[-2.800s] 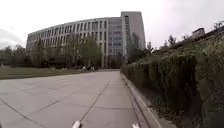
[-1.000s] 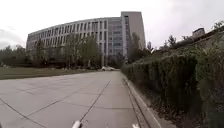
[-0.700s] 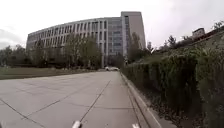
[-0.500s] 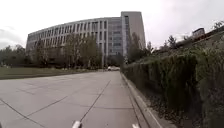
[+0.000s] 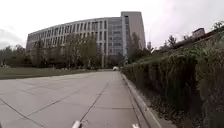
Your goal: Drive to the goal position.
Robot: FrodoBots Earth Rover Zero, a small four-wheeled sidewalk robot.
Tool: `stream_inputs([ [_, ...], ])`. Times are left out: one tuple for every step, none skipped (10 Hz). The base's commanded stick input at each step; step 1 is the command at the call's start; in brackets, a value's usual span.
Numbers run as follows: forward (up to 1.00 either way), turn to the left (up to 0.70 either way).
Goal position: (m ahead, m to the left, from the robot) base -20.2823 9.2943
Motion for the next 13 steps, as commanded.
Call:
stream_inputs([
  [0.07, 0.0],
  [0.07, 0.0],
  [0.06, 0.0],
  [0.07, 0.0],
  [0.07, 0.0],
  [0.07, 0.0],
  [0.06, 0.0],
  [0.07, 0.0],
  [0.07, 0.0],
  [0.06, 0.0],
  [0.06, 0.0],
  [0.07, 0.0],
  [0.07, 0.0],
])
